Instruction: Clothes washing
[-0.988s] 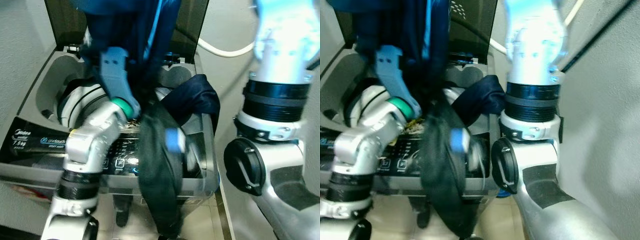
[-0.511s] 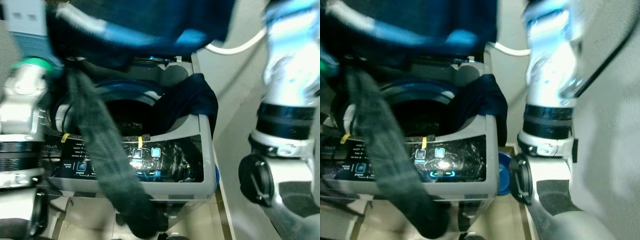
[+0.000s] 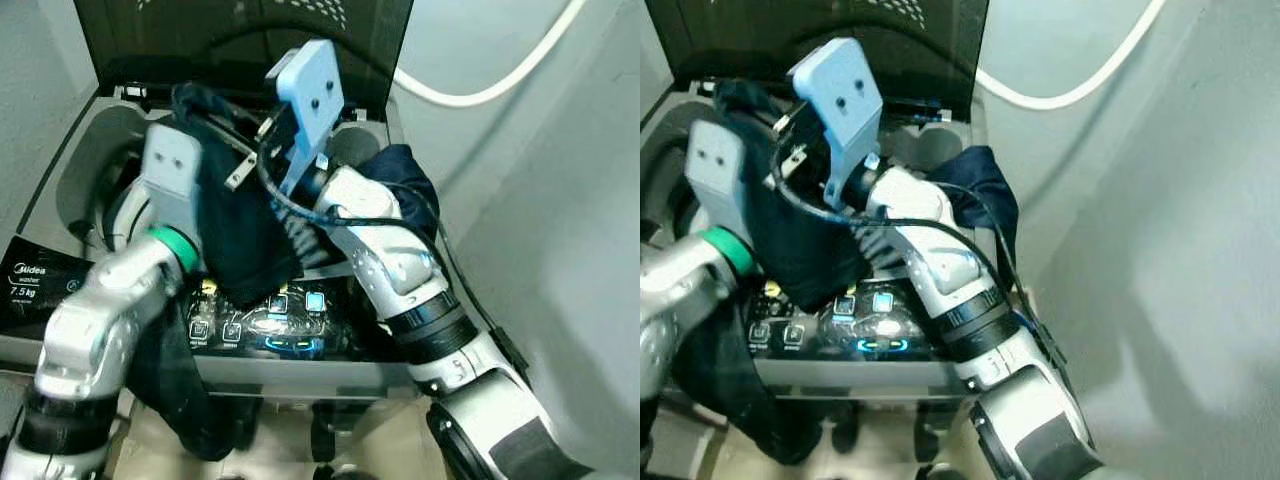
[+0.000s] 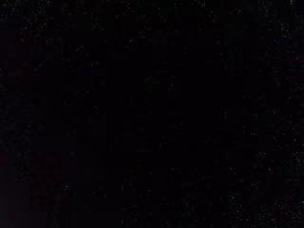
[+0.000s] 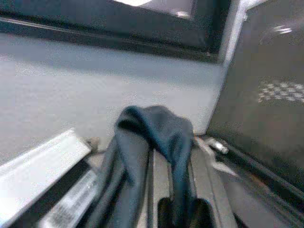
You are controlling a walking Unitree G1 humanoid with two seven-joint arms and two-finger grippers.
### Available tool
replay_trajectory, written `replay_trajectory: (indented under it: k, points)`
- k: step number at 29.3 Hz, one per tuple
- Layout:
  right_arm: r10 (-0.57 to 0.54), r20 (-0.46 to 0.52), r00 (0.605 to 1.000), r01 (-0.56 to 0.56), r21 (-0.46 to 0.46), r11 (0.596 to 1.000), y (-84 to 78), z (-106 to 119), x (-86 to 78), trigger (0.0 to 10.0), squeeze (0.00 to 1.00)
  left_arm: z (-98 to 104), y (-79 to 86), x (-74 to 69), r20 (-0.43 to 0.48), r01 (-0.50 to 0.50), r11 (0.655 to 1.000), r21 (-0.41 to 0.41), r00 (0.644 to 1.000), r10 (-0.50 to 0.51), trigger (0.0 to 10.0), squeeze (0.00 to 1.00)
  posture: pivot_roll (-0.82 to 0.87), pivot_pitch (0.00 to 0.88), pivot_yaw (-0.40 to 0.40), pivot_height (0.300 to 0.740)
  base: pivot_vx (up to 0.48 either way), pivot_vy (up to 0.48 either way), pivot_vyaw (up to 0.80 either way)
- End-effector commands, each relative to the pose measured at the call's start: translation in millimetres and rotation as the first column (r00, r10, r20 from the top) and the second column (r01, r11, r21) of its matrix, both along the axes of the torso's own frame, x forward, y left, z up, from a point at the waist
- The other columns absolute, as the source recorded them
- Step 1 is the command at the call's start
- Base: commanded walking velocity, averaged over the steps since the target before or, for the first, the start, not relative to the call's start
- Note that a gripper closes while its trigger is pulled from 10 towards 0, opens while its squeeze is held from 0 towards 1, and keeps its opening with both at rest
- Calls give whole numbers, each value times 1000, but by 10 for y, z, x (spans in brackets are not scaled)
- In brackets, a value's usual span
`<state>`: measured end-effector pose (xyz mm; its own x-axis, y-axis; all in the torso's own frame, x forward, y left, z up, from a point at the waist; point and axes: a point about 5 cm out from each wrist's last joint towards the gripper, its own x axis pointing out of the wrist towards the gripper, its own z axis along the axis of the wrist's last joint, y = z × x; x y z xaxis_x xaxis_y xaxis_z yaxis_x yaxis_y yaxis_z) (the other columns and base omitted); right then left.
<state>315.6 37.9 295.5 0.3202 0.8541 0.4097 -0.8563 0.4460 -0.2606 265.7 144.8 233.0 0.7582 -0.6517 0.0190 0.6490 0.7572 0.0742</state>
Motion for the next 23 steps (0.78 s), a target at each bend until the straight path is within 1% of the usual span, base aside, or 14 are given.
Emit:
replay_trajectory:
  k: [1, 2, 3, 6, 8, 11, 12, 15, 16, 17, 19, 20, 22, 23]
  points:
    - [2, -10, 1000, -2, -7, 1000, 91, 17, 3, 10000, 0, 1, -400, -331, 17, 327, 945, -2, 945, -326, 10000, 0, 94, 75, -27, 740, 0, 0, 0]
    - [9, -8, 1000, -9, -20, 1000, 113, -2, 10, 10000, 0, -11, -411, -397, 11, 366, 931, -4, 930, -366, 10000, 0, 96, 77, -28, 740, 0, 0, 0]
    - [9, -8, 1000, -9, -20, 1000, 113, -2, 10, 10000, 0, -11, -411, -397, 11, 366, 931, -4, 930, -366, 10000, 0, 96, 77, -28, 740, 0, 0, 0]
    - [28, 3, 1000, -28, -44, 999, 158, -17, 18, 10000, 0, 2, -412, -518, 12, 420, 907, 20, 907, -420, 10000, 0, 103, 95, -24, 740, 0, 0, 0]
    - [45, 16, 999, -44, -54, 998, 202, -7, 11, 10000, 0, -14, -382, -554, -5, 408, 912, 43, 913, -408, 10000, 0, 107, 102, -20, 740, 0, 0, 0]
    - [52, 25, 998, -51, -60, 997, 241, -9, 5, 10000, 0, -24, -365, -584, -27, 399, 916, 42, 917, -398, 10000, 0, 106, 107, -15, 740, 0, 0, 0]
    - [57, 30, 998, -55, -65, 996, 270, -11, -2, 10000, 1000, -27, -358, -622, -36, 397, 918, 31, 918, -395, 10000, 0, 108, 106, -15, 740, 0, 0, 0]
    - [61, 34, 998, -58, -68, 996, 289, -11, -8, 10000, 1000, -29, -354, -648, -41, 395, 918, 23, 918, -394, 10000, 0, 110, 106, -16, 740, 0, 0, 0]
    - [79, 35, 996, -76, -62, 995, 314, -1, -24, 10000, 1000, -12, -325, -689, -27, 362, 932, 34, 932, -361, 10000, 0, 118, 110, -18, 740, 0, 0, 0]
    - [79, 35, 996, -76, -62, 995, 314, -1, -24, 10000, 1000, -12, -325, -689, -27, 362, 932, 34, 932, -361, 10000, 0, 118, 110, -18, 740, 0, 0, 0]
    - [70, 33, 997, -69, -44, 997, 271, 26, -3, 10000, 1000, 50, -227, -651, 20, 263, 961, 83, 964, -265, 10000, 0, 118, 110, -21, 740, 0, 0, 0]
    - [70, 33, 997, -69, -44, 997, 271, 26, -3, 10000, 1000, 50, -227, -651, 20, 263, 961, 83, 964, -265, 10000, 0, 118, 110, -21, 740, 0, 0, 0]
    - [64, 33, 997, -63, -37, 997, 248, 35, 10, 10000, 1000, 73, -185, -631, 40, 223, 969, 104, 973, -228, 10000, 0, 118, 110, -21, 740, 0, 0, 0]
    - [50, 26, 998, -50, -17, 999, 201, 56, 33, 10000, 0, 96, -123, -609, 65, 172, 975, 142, 981, -183, 10000, 0, 123, 110, -24, 740, 0, 0, 0]
